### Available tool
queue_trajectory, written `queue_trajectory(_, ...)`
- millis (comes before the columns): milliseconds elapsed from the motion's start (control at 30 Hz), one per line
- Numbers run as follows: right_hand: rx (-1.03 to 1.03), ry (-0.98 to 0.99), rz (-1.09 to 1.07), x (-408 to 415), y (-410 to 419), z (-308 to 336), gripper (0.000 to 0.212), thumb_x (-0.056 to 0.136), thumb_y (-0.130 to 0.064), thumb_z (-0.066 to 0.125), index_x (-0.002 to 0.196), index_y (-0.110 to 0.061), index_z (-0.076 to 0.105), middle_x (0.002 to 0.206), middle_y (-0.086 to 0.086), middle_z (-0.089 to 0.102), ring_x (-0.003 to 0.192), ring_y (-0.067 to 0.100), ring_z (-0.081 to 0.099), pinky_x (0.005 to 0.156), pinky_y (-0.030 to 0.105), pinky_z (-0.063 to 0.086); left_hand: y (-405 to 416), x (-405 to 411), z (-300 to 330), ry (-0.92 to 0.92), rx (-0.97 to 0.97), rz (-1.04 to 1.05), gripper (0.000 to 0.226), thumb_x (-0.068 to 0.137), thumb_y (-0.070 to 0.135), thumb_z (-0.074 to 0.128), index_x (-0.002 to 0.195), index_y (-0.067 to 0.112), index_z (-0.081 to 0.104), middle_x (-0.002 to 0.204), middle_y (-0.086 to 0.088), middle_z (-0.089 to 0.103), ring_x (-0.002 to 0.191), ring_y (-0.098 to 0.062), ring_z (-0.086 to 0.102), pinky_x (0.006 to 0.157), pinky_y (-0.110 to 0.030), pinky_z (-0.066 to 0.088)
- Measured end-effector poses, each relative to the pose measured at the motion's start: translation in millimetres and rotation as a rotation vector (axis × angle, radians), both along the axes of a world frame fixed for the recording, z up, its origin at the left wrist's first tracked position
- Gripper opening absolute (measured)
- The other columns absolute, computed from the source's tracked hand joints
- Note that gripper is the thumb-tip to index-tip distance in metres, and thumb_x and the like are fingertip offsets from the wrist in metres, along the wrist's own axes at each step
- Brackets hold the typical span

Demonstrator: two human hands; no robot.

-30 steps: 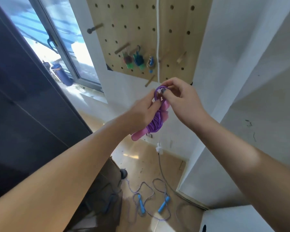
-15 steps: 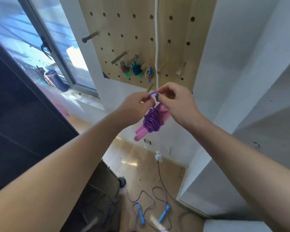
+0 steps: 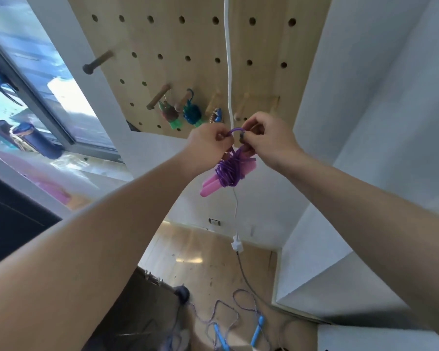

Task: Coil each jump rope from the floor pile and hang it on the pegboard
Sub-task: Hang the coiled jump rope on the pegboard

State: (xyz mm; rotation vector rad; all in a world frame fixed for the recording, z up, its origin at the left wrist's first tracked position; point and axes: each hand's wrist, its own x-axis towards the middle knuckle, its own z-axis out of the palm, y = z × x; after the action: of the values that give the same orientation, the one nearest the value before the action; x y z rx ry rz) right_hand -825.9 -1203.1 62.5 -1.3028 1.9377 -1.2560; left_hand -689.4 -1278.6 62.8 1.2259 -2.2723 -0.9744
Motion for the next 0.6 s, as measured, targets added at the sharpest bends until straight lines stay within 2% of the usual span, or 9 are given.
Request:
queue_trajectory(67,0.023,0.015,0.009,-7.1,-15.1,-5.3,0.012,0.095,-0.005,0.059,0.091,-0.016,0.062,0.081,0.007,0.069,0.065,0.02,0.074,0.072,0.045,0.063,-13.4,-9.0,-4.3,-0.035,0.022,0.011,0.016,0.1,0.022,0.057,0.099,0.012,0.07,0.093,-0.012,0.074,0.082,-0.024,0.074,0.08,-0.042,0.062)
queue_trajectory(200,0.051,0.029,-0.028,-16.1,-44.8,-15.1,0.018,0.096,-0.007,0.059,0.087,-0.022,0.059,0.083,0.004,0.07,0.066,0.016,0.074,0.072,0.043,0.063,-37.9,-26.6,-10.9,-0.029,0.148,0.087,0.014,0.101,0.019,0.055,0.102,0.013,0.069,0.089,-0.011,0.074,0.081,-0.025,0.076,0.075,-0.036,0.064)
queue_trajectory(300,0.094,0.031,-0.095,-19.5,-64.4,-18.5,0.016,0.097,-0.014,0.056,0.085,-0.024,0.055,0.089,0.005,0.07,0.078,0.024,0.073,0.076,0.046,0.062,-54.6,-42.3,-12.2,0.016,0.261,0.147,0.016,0.101,0.018,0.056,0.102,0.01,0.07,0.092,-0.011,0.076,0.085,-0.026,0.077,0.077,-0.037,0.064)
queue_trajectory(433,0.189,-0.088,-0.174,-24.5,-86.5,-17.3,0.015,0.094,-0.017,0.055,0.081,-0.02,0.047,0.099,0.011,0.067,0.092,0.032,0.068,0.085,0.046,0.057,-70.0,-62.0,-11.5,0.019,0.351,0.192,0.018,0.1,0.017,0.057,0.105,0.009,0.072,0.096,-0.013,0.077,0.086,-0.026,0.077,0.077,-0.036,0.064)
queue_trajectory(533,0.213,-0.081,-0.178,-29.7,-96.7,-15.0,0.007,0.095,-0.015,0.055,0.094,-0.014,0.048,0.091,0.003,0.058,0.085,0.022,0.057,0.071,0.034,0.049,-75.4,-71.2,-8.9,0.067,0.438,0.247,0.012,0.099,0.01,0.058,0.097,0.012,0.07,0.091,-0.011,0.074,0.082,-0.024,0.076,0.075,-0.033,0.064)
queue_trajectory(600,0.19,-0.09,-0.173,-34.1,-101.5,-11.6,0.01,0.095,-0.016,0.059,0.097,-0.014,0.049,0.093,0.003,0.059,0.086,0.022,0.057,0.071,0.033,0.048,-78.9,-74.6,-6.1,0.129,0.506,0.278,0.013,0.097,0.005,0.059,0.092,0.011,0.068,0.085,-0.011,0.074,0.082,-0.024,0.075,0.077,-0.033,0.063)
